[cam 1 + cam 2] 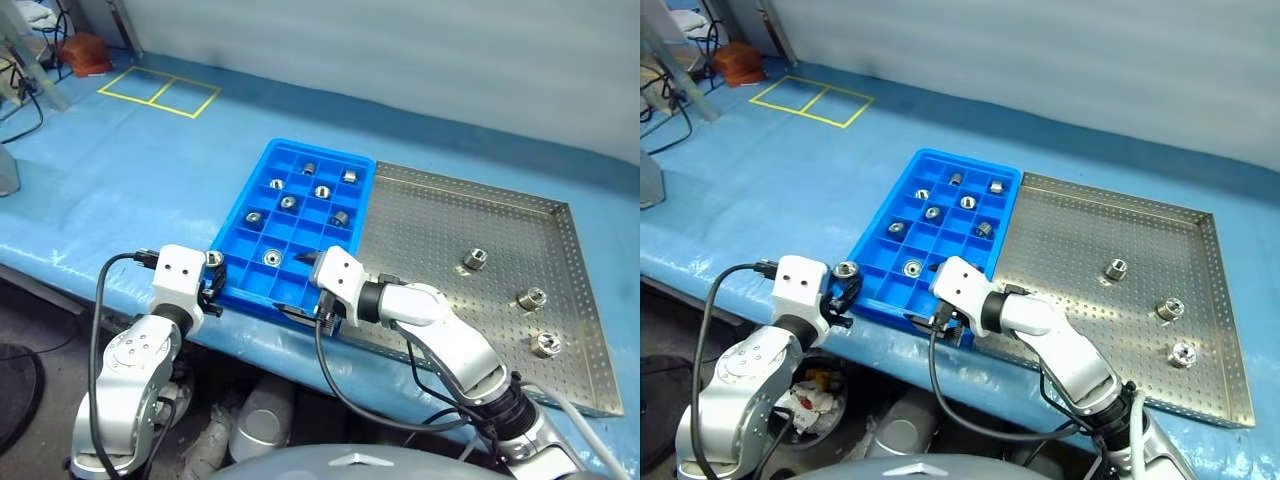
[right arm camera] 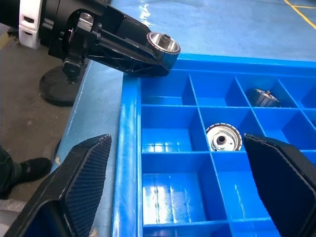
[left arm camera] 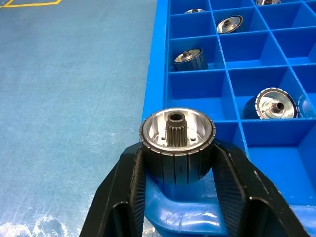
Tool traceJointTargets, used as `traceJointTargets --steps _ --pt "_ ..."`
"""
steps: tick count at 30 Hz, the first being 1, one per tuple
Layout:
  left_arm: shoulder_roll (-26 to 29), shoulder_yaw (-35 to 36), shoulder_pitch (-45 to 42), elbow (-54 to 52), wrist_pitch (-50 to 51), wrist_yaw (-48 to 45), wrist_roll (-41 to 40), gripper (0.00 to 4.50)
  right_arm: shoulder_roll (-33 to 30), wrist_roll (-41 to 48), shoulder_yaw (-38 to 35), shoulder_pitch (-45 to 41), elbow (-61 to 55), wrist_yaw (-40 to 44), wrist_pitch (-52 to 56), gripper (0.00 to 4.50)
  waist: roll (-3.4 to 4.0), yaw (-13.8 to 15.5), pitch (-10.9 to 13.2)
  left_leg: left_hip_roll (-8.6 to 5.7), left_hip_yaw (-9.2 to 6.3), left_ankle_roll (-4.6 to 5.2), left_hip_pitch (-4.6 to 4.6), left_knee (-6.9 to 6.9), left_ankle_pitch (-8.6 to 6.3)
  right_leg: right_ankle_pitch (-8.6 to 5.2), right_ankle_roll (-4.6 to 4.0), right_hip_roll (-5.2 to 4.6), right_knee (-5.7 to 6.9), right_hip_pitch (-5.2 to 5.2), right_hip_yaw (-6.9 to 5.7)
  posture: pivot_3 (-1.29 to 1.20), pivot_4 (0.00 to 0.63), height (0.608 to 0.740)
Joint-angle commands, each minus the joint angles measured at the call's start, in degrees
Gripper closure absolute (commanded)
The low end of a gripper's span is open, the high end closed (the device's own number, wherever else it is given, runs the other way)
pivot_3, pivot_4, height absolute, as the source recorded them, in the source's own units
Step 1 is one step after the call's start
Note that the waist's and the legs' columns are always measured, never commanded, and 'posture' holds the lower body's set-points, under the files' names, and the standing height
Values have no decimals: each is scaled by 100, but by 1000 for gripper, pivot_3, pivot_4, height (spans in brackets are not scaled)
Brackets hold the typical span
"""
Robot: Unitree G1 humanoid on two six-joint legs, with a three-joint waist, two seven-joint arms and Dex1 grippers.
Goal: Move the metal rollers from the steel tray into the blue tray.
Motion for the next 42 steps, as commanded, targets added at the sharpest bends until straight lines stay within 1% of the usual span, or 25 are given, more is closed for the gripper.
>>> traceJointTargets --steps 1,5,6,9,13,16,19,23,27,30,32,34,36,38,40,42 --pt "-20 32 -109 -10 -16 -29 -114 1520 25 14 -81 -16 -190 -48 -92 0 0 74 0 -1 1 2 -5 0 1 0 -1 3 0 -4 0 466 150 740" --pt "65 -90 -291 156 -84 -98 -163 158 22 1 -129 73 -278 -164 -46 0 -1 142 -1 -7 3 6 -17 2 4 -2 -3 13 2 -19 -1 428 150 740" --pt "77 -125 -349 193 -101 -117 -177 29 15 -1 -144 99 -306 -195 -34 0 -1 150 -1 -7 3 6 -18 3 3 -2 -4 15 2 -20 -2 428 150 740" --pt "56 -158 -524 241 -210 -189 -259 29 -14 -13 -195 183 -408 -296 12 0 -1 147 -1 -7 5 5 -22 5 3 -2 -4 15 2 -23 -2 405 150 740" --pt "-9 -154 -826 335 -665 -301 -344 29 19 -25 -431 387 -630 -613 164 0 -2 115 -2 -7 3 5 -25 6 3 -2 -4 15 2 -23 -4 381 150 740" --pt "-119 -321 -1081 511 -1071 -340 -385 29 254 -176 -798 568 -751 -1237 456 0 -2 79 -4 -7 3 5 -31 8 4 -2 -4 15 3 -20 -5 349 150 740" --pt "-338 -653 -1298 902 -1725 -416 -353 29 751 -518 -1243 591 -632 -2166 862 0 -1 40 -7 -8 5 5 -43 17 5 0 -2 16 7 -13 -3 300 150 740" --pt "-575 -1082 -1512 1411 -2108 -532 -364 29 1208 -1059 -1520 450 -394 -3109 1235 0 1 -111 -11 -10 6 6 -54 18 7 2 -3 17 7 -22 -2 214 150 740" --pt "-748 -1331 -1589 1665 -2279 -611 -395 29 1682 -1653 -1862 126 109 -4153 1343 0 2 -473 -11 -15 5 11 -61 19 10 3 -1 16 6 -25 2 166 150 740" --pt "-766 -1506 -1624 1800 -2384 -761 -409 29 1944 -1973 -2141 -237 679 -4776 1346 0 3 -866 -11 -17 0 13 -60 20 13 4 -3 17 8 -21 3 148 150 740" --pt "-771 -1597 -1646 1853 -2406 -850 -438 29 2144 -2028 -2451 -498 1078 -5147 1296 0 4 -1092 -11 -21 -5 15 -58 19 15 6 -5 16 9 -18 6 143 150 740" --pt "-707 -1694 -1680 1883 -2399 -984 -439 29 2326 -2030 -2813 -772 1484 -5516 1212 0 4 -1336 -11 -25 -12 20 -56 19 19 22 -25 16 11 -12 9 142 150 740" --pt "-723 -1733 -1682 1899 -2386 -1077 -511 29 2414 -2000 -3096 -989 1853 -5745 1093 0 5 -1515 -11 -30 -18 21 -55 18 22 25 -25 16 13 -8 11 148 150 740" --pt "-737 -1758 -1660 1896 -2412 -1198 -603 29 2503 -1790 -3455 -1224 2282 -5856 935 0 7 -1672 -9 -32 -20 23 -48 16 23 28 -21 16 14 -1 15 156 150 740" --pt "-712 -1798 -1630 1866 -2443 -1267 -619 29 2517 -1605 -3700 -1400 2692 -5840 776 0 11 -1770 -6 -32 -20 24 -23 7 23 29 -18 16 14 20 17 163 150 740" --pt "-683 -1844 -1609 1842 -2447 -1279 -592 29 2530 -1415 -3896 -1521 3014 -5795 639 0 13 -1831 -5 -32 -22 25 27 -6 23 5 -7 17 11 62 16 176 150 740"
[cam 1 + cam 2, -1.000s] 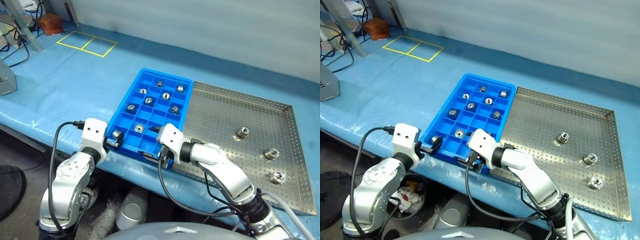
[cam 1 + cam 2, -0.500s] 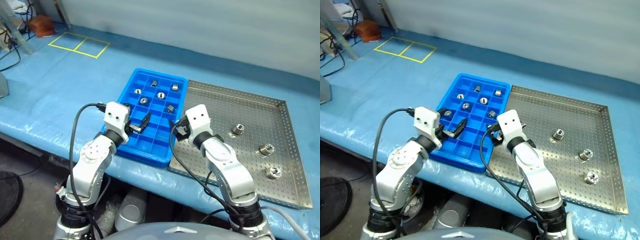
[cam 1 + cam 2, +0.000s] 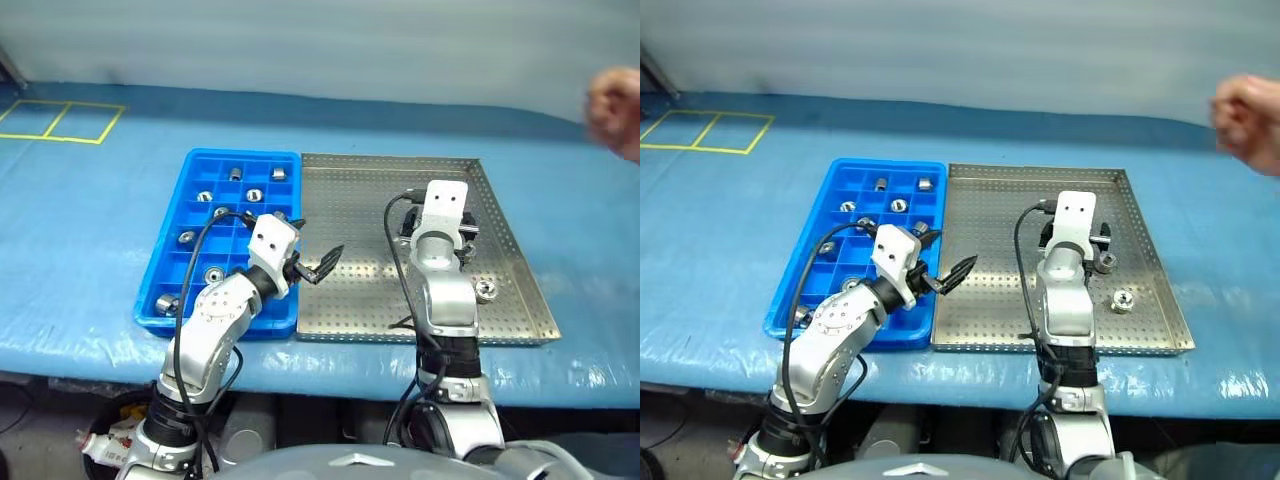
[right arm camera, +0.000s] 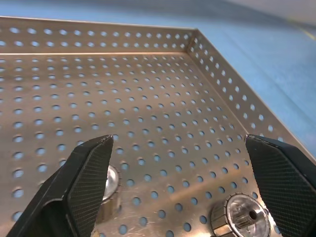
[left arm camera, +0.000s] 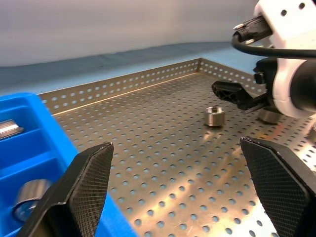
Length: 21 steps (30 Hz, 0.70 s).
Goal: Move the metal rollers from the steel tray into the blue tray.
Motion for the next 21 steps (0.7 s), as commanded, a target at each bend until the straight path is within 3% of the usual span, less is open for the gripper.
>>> traceJointTargets --steps 1,21 --pt "42 -87 6 -170 -169 -74 -46 29 26 307 -283 -261 397 -14 -350 0 2 -41 1 1 -1 0 6 -2 0 -3 -1 1 2 2 1 176 150 740" --pt "149 -218 299 -225 -212 -79 -66 29 -8 1042 63 -128 729 1006 -1135 0 12 -19 6 -1 -8 4 8 0 2 3 9 0 4 0 23 207 150 740"
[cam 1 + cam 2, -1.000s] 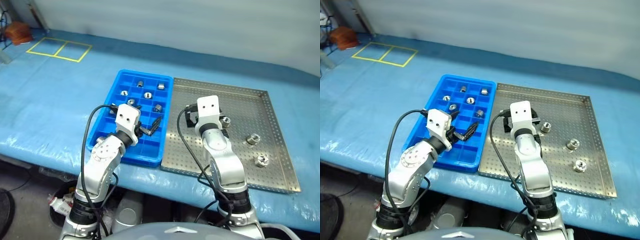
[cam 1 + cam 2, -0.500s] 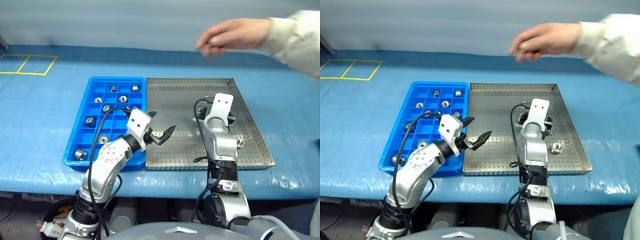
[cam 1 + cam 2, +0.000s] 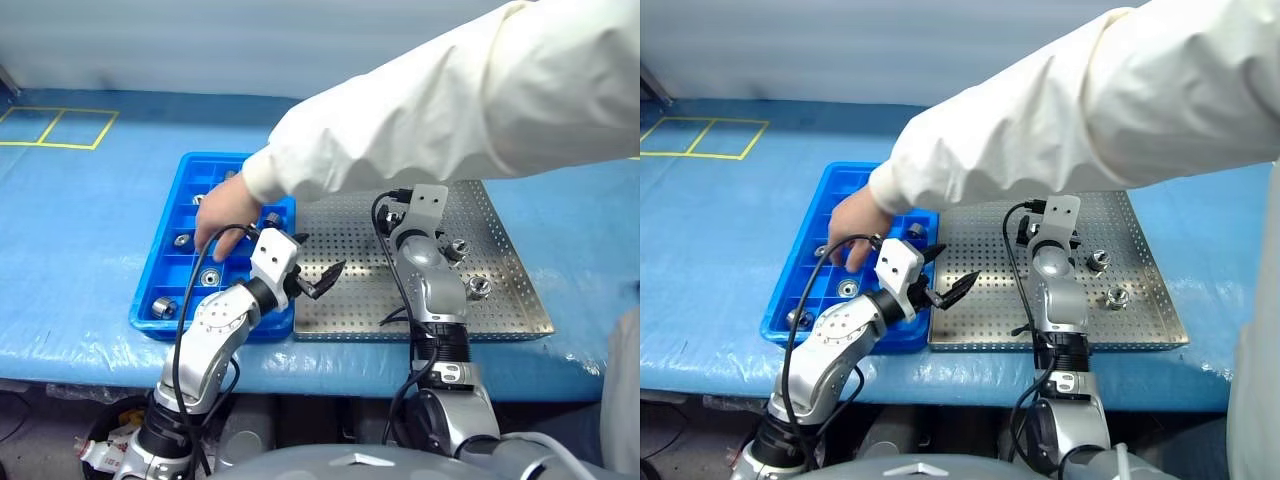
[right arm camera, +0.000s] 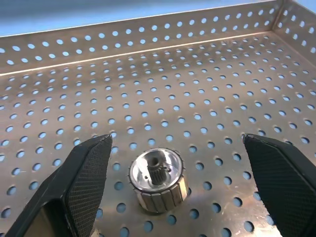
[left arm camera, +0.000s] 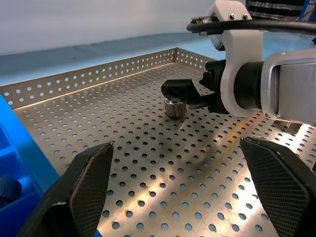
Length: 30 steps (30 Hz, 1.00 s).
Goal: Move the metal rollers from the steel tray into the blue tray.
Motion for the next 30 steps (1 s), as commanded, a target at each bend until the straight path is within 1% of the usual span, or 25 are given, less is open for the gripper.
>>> traceJointTargets --steps 1,10,13,16,19,20,25,30 --pt "-31 -71 -2 -213 -136 -30 -74 29 -51 59 75 -53 23 91 -134 0 0 1 0 0 0 0 0 0 0 0 0 0 0 0 0 207 150 740" --pt "-81 -194 47 -184 -188 -24 -47 29 -170 134 -39 -209 818 66 -262 0 3 3 2 0 1 0 -1 -1 0 0 -1 0 -1 -1 1 211 150 740" --pt "-72 -196 51 -197 -184 -22 -50 0 -194 112 29 -183 904 77 -325 595 3 4 2 1 1 0 -1 -1 0 -1 -1 1 0 -2 1 214 150 740" --pt "-63 -196 57 -209 -176 -19 -47 0 -194 97 88 -131 893 101 -366 1650 3 3 2 1 1 0 0 -1 0 -1 -1 1 0 -2 1 214 150 740" --pt "-68 -211 64 -223 -166 -14 -48 0 -191 101 128 -68 827 119 -368 2585 3 6 2 1 1 0 -1 -1 0 -1 -1 1 0 -2 1 213 150 740" --pt "-70 -217 69 -227 -164 -9 -44 0 -192 99 158 -29 768 136 -361 2827 3 6 2 1 0 0 -1 -1 0 -1 -1 1 -1 -2 1 213 150 740" --pt "-87 -196 85 -245 -242 70 21 0 -261 -8 488 260 160 353 -209 2837 4 15 2 0 -1 0 -2 -2 0 -1 -1 0 -2 -2 0 216 150 740" --pt "-91 28 168 -311 -331 313 67 0 -606 -227 1427 689 -1185 1045 41 2837 12 12 8 1 -1 0 -5 -5 0 -2 -1 0 -2 -8 2 245 150 740"
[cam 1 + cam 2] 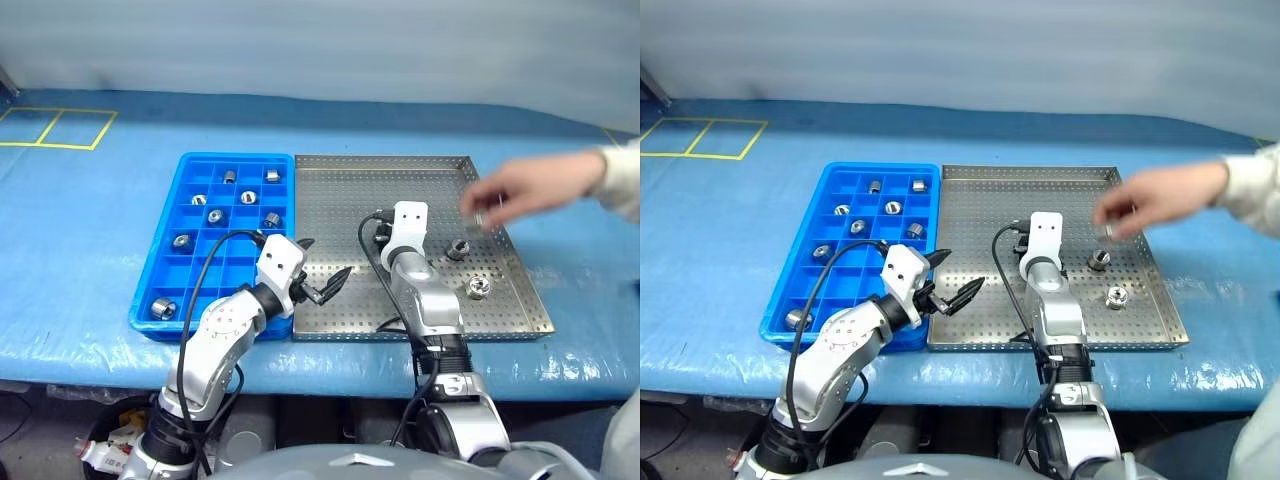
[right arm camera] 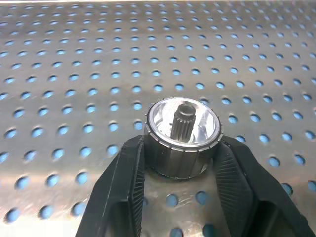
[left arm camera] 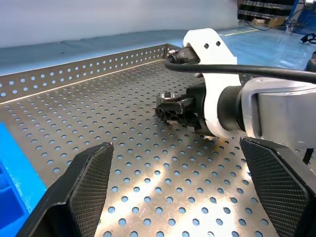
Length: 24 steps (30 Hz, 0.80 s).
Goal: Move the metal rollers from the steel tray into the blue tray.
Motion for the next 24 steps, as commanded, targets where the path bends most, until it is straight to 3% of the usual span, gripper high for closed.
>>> traceJointTargets --steps 1,9,24 --pt "-38 225 46 -312 -204 211 43 0 -197 -92 624 78 -1190 527 134 2837 2 -3 2 2 1 0 1 -1 0 -1 -1 1 0 0 0 245 150 740" --pt "68 824 306 -482 -427 601 101 0 -390 -32 1587 -216 -2082 1430 486 2837 1 84 4 6 -1 0 2 -2 0 -4 -3 2 -2 -1 -6 307 150 740" --pt "343 1505 1236 -1271 -314 861 67 0 304 305 1904 -1012 -830 2118 293 2837 2 711 7 6 -5 -2 -7 -18 -1 -7 -8 -8 -13 -9 -20 477 150 740"
